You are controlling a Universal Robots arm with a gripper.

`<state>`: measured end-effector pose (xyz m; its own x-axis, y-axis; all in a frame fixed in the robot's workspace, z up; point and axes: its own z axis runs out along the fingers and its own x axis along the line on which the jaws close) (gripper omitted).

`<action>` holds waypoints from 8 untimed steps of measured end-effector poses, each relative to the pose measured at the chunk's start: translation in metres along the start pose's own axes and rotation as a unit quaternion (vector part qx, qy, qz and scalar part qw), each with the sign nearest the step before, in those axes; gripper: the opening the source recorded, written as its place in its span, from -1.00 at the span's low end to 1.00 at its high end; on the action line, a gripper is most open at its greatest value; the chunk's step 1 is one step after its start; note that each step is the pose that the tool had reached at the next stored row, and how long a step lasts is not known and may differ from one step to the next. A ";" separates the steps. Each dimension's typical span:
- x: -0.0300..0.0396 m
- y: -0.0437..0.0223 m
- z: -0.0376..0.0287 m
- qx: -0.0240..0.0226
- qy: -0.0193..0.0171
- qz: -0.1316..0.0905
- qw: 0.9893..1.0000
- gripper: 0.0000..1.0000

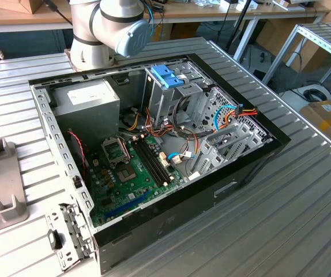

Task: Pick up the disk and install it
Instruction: 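Pick up the disk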

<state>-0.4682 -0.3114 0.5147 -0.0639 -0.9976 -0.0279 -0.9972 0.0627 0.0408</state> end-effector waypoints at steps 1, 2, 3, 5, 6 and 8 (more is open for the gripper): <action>0.0006 0.0000 0.0000 0.000 0.000 0.000 1.000 -0.26; 0.0011 -0.0001 0.0000 0.000 0.000 0.000 1.000 -0.26; 0.0018 -0.0001 0.0000 0.000 0.000 0.000 1.000 -0.26; 0.0040 -0.0002 -0.0001 0.000 0.000 0.000 1.000 -0.26; 0.0048 -0.0003 -0.0002 0.000 0.000 0.000 1.000 -0.26; 0.0058 -0.0004 -0.0002 0.000 0.000 0.000 1.000 -0.26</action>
<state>-0.4681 -0.3173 0.5147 -0.0639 -0.9976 -0.0279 -0.9972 0.0628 0.0408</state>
